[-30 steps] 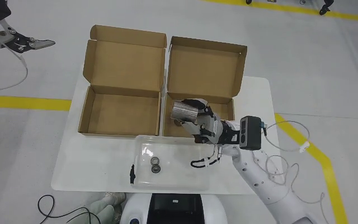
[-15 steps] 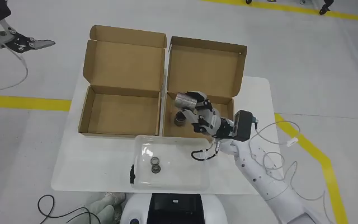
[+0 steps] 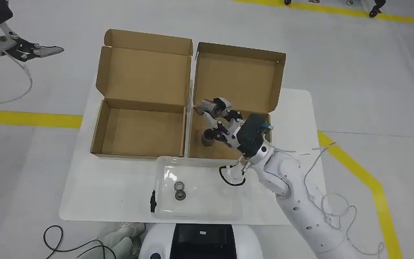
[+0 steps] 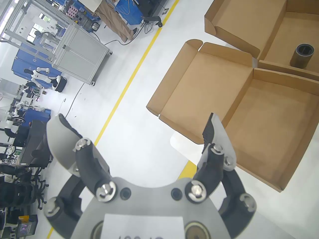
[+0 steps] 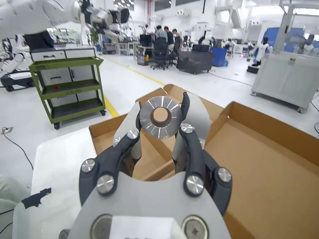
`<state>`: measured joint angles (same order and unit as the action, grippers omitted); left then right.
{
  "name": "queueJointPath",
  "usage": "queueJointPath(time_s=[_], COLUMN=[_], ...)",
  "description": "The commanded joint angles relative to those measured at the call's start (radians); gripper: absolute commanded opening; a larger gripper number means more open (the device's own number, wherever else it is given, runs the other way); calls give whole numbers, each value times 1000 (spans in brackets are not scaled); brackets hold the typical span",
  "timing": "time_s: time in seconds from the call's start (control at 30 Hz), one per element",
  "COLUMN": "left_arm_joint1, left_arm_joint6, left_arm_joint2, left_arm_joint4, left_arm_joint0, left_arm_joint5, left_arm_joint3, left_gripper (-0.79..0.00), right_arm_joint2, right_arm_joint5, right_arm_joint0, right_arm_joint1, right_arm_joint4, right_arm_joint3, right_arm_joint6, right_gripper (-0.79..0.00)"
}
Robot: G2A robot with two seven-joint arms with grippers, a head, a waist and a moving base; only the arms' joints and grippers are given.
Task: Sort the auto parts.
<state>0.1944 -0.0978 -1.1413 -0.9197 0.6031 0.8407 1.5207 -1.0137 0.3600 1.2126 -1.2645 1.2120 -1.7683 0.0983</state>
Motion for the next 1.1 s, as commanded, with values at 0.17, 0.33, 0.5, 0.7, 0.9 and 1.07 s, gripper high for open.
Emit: queueJointPath(time_s=[0.17, 0.33, 0.5, 0.7, 0.9, 1.07], left_arm_joint1=[0, 0, 0, 0, 0, 0], left_arm_joint6=[0, 0, 0, 0, 0, 0], left_arm_joint2=[0, 0, 0, 0, 0, 0], left_arm_joint4=[0, 0, 0, 0, 0, 0], left_arm_joint0=[0, 0, 0, 0, 0, 0], left_arm_joint5=[0, 0, 0, 0, 0, 0], left_arm_joint3=[0, 0, 0, 0, 0, 0], left_gripper=[0, 0, 0, 0, 0, 0], right_arm_joint2=[-10, -19, -13, -7, 16, 33], right_arm_joint5=[-191, -252, -301, -284, -292, -276], right_arm_joint0=[15, -1, -30, -84, -144, -177], right_arm_joint1=[-1, -4, -10, -21, -34, -46], right_arm_joint4=[40, 55, 48, -52, -124, -194], right_arm_joint3=[-95, -97, -60, 40, 145, 231], right_arm_joint6=[-411, -583, -742, -836, -922, -926], right_gripper=[-785, -785, -785, -785, -785, -785])
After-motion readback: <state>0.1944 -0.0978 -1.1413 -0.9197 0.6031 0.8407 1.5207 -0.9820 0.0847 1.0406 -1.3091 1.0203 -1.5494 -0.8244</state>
